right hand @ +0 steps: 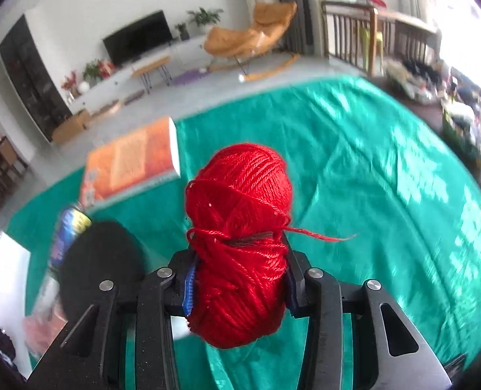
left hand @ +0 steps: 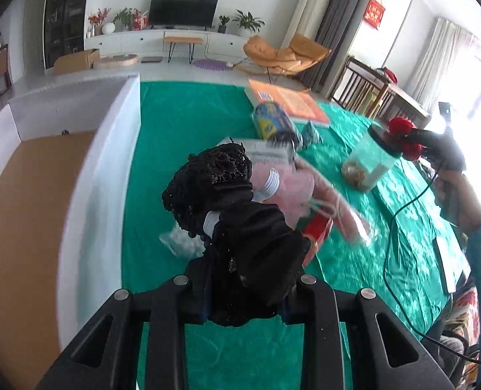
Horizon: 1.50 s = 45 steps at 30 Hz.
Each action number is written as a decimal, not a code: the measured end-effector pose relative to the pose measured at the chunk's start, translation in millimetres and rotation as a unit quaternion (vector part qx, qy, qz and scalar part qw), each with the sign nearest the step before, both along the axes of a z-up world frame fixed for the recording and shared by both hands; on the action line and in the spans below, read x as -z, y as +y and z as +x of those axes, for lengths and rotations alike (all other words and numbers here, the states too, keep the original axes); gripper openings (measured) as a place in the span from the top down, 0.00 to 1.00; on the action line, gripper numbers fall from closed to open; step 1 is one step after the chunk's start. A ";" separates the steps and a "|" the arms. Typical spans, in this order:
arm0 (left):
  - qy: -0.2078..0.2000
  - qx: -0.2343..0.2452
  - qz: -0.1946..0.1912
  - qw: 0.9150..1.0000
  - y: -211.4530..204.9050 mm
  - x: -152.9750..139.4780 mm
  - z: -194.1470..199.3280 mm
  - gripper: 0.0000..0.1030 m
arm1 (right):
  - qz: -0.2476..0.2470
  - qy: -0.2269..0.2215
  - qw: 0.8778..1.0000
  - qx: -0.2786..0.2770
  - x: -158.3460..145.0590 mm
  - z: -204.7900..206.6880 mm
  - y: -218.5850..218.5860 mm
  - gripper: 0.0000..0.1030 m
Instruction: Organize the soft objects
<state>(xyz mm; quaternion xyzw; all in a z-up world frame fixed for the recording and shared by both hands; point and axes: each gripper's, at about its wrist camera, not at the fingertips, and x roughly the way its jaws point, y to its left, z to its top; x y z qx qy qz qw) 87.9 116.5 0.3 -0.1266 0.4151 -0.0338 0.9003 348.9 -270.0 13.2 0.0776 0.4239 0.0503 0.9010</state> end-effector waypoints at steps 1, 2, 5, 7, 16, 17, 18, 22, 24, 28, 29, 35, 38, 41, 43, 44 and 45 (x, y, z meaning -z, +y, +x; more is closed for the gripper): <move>-0.003 -0.003 -0.002 1.000 2.0 -3.0 0.8 0.72 | -0.009 -0.010 1.000 -0.006 -13.0 0.7 3.5 0.58; -0.007 -0.005 -0.006 1.000 4.5 -6.4 1.6 0.72 | -0.019 -0.017 1.000 -0.013 -25.4 0.7 8.5 0.58; -0.018 -0.008 -0.012 1.000 11.8 -15.6 0.4 0.72 | -0.019 -0.027 0.999 -0.034 -53.6 -2.6 24.1 0.58; -0.023 -0.011 -0.017 1.000 20.4 -21.4 -3.1 0.72 | 0.000 -0.031 0.998 -0.057 -66.8 -11.6 41.7 0.58; -0.015 -0.078 0.026 0.997 105.7 -50.2 -72.2 0.72 | 0.137 0.001 0.955 -0.262 -76.4 -146.9 231.2 0.58; -0.012 -0.094 0.037 0.995 120.3 -53.0 -84.7 0.72 | 0.154 0.007 0.945 -0.288 -77.3 -165.3 255.3 0.58; -0.007 -0.108 0.047 0.993 132.1 -54.5 -95.3 0.71 | 0.169 0.011 0.935 -0.311 -79.6 -182.6 277.7 0.58; 0.031 -0.184 0.083 0.979 184.8 -48.3 -139.5 0.67 | 0.204 0.024 0.895 -0.395 -88.2 -245.9 356.0 0.56; 0.056 -0.218 0.095 0.970 204.6 -35.5 -151.7 0.47 | 0.205 0.046 0.880 -0.426 -81.6 -265.2 387.5 0.41; 0.041 -0.264 0.103 0.958 211.6 -24.2 -162.3 0.12 | 0.165 0.048 0.881 -0.441 -66.6 -275.5 399.7 0.24; 0.036 -0.261 0.103 0.959 207.6 -23.3 -160.5 0.12 | 0.149 0.033 0.889 -0.432 -64.7 -274.6 391.4 0.24; -0.023 -0.175 0.068 0.982 148.0 -33.6 -133.0 0.12 | 0.078 -0.029 0.944 -0.319 -34.8 -254.8 297.7 0.24; -0.039 -0.100 0.048 0.993 91.3 -36.5 -113.7 0.11 | 0.030 -0.029 0.970 -0.241 1.8 -244.8 238.6 0.24; -0.032 -0.017 0.030 0.999 27.7 -26.5 -95.4 0.07 | -0.003 -0.010 0.986 -0.165 40.4 -238.7 179.2 0.24; -0.013 0.032 0.031 0.999 -16.7 -11.6 -84.9 0.07 | -0.028 0.005 0.993 -0.115 65.9 -234.4 143.9 0.24; -0.005 0.054 0.032 0.998 -34.6 -1.7 -79.0 0.07 | -0.036 0.011 0.995 -0.095 71.0 -235.5 128.3 0.24; 0.006 0.073 0.040 0.997 -52.9 12.1 -71.7 0.07 | -0.041 0.016 0.996 -0.079 78.3 -236.0 119.5 0.24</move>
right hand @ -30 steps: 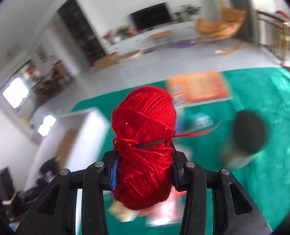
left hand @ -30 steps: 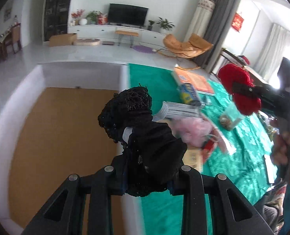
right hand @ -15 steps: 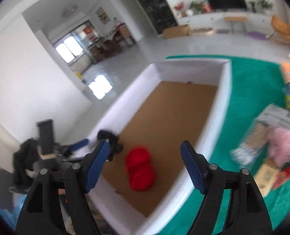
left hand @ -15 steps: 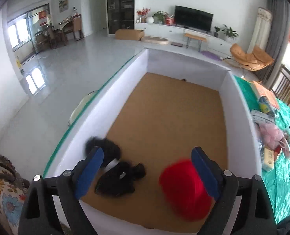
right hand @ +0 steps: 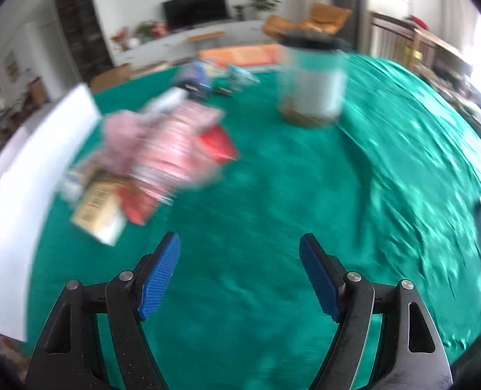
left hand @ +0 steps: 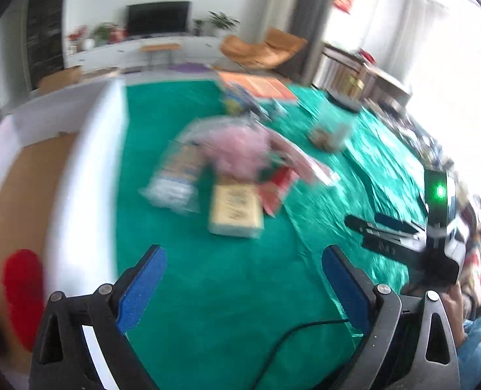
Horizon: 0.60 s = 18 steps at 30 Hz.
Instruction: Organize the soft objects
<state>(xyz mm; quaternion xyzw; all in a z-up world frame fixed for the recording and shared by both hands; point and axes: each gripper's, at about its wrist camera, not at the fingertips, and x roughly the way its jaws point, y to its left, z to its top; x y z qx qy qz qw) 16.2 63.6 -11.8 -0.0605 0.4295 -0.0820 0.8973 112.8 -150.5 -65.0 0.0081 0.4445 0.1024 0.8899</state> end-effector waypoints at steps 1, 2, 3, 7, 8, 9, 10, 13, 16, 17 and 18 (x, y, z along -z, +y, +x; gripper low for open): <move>0.010 0.006 0.011 1.000 -10.8 11.0 7.0 0.07 | -0.001 0.004 1.000 0.017 3.1 -1.1 -5.7 0.24; 0.019 0.010 0.022 1.000 -19.1 21.0 15.7 0.07 | 0.008 0.012 0.999 0.040 3.3 -2.6 -12.8 0.24; 0.026 0.012 0.034 0.999 -25.9 35.0 23.1 0.07 | 0.019 0.019 0.998 0.053 -1.8 -1.1 -21.6 0.24; 0.038 0.003 0.065 0.997 -31.8 66.2 40.5 0.07 | 0.012 0.021 0.996 0.085 -2.3 4.3 -28.7 0.24; 0.041 0.002 0.066 0.997 -31.8 70.9 42.2 0.07 | -0.002 0.027 0.996 0.086 -0.4 7.1 -24.6 0.24; 0.044 0.001 0.066 0.997 -31.6 73.4 46.1 0.07 | -0.016 0.025 0.996 0.087 -0.8 3.9 -21.8 0.24; 0.033 0.001 0.074 0.997 -31.9 73.8 47.6 0.07 | -0.030 0.024 0.996 0.085 0.4 2.1 -21.8 0.24; 0.028 0.012 0.090 0.995 -34.6 80.3 58.5 0.05 | -0.063 0.022 0.995 0.079 8.9 0.7 -20.8 0.19; 0.026 0.013 0.089 0.996 -35.7 83.4 63.4 0.00 | -0.052 0.023 0.995 0.081 15.0 1.3 -28.1 0.16; 0.026 0.013 0.088 0.996 -36.2 84.3 65.1 0.00 | -0.051 0.023 0.995 0.082 15.8 0.8 -29.1 0.15; 0.026 0.014 0.087 0.996 -36.2 84.6 65.6 0.00 | -0.052 0.023 0.995 0.082 15.6 1.0 -28.8 0.15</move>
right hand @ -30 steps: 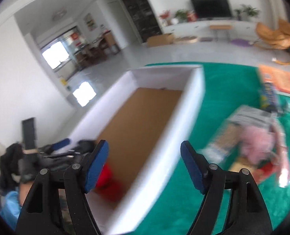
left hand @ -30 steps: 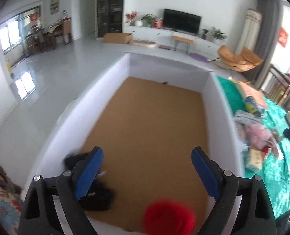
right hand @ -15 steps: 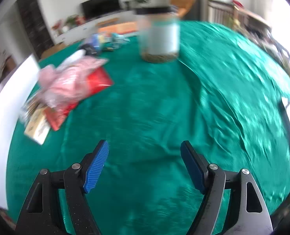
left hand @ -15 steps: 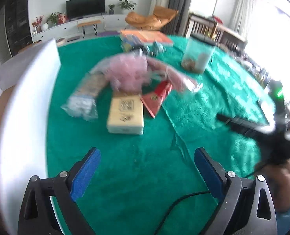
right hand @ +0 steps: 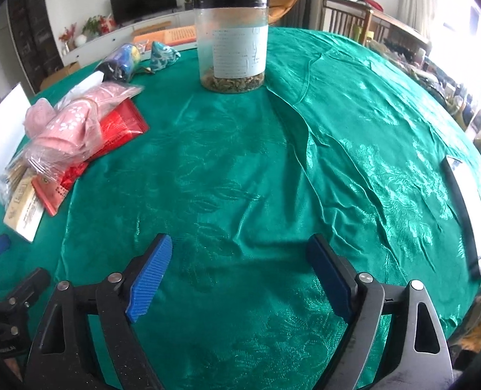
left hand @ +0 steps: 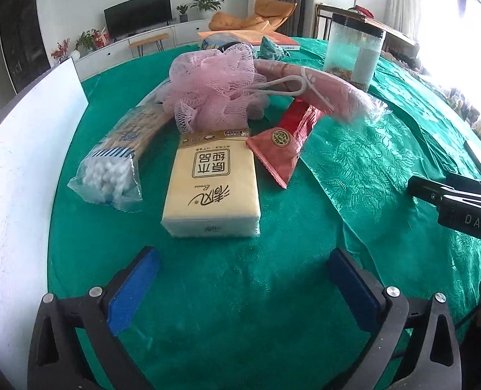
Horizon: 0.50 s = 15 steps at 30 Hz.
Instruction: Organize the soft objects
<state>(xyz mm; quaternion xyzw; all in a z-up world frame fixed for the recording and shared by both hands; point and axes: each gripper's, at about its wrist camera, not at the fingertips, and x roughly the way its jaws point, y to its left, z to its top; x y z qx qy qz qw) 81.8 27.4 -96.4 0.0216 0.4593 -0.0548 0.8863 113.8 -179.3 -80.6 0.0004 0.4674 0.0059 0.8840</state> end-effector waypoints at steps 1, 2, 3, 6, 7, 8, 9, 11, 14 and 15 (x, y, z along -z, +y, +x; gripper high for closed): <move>0.000 0.000 0.000 1.000 -0.2 0.7 1.1 0.00 | -0.001 0.000 1.000 0.000 -0.1 -2.3 -0.3 0.14; 0.000 0.000 0.001 1.000 -0.2 0.6 1.2 0.00 | 0.001 0.000 1.000 -0.001 -0.3 -1.6 -0.5 0.13; 0.000 0.000 0.001 1.000 0.4 0.6 1.4 0.00 | 0.001 -0.001 1.000 -0.002 3.2 -0.5 -2.3 0.13; 0.000 0.000 0.001 1.000 -0.4 0.7 -0.5 0.00 | 0.000 -0.001 1.000 -0.002 3.7 0.6 -0.1 0.12; 0.000 0.000 0.001 1.000 -0.4 0.7 -0.4 0.00 | 0.000 -0.001 1.000 -0.002 3.8 0.0 -0.2 0.12; 0.000 0.000 0.001 1.000 -0.3 0.7 -0.2 0.00 | 0.000 -0.001 1.000 -0.002 3.8 0.0 0.0 0.12; 0.000 0.000 0.001 1.000 -0.5 0.7 -0.5 0.00 | 0.000 -0.001 1.000 -0.002 3.7 -0.2 -0.1 0.12; 0.000 0.000 0.001 1.000 -0.4 0.8 -0.1 0.00 | 0.000 -0.001 1.000 -0.002 3.7 -0.1 -0.1 0.12; -0.001 0.000 0.001 1.000 -0.4 0.8 -0.1 0.00 | 0.000 -0.001 1.000 -0.002 3.7 -0.2 -0.2 0.12; -0.001 0.000 0.001 1.000 -0.3 0.9 0.0 0.00 | 0.000 -0.001 1.000 -0.002 3.6 -0.4 -0.2 0.12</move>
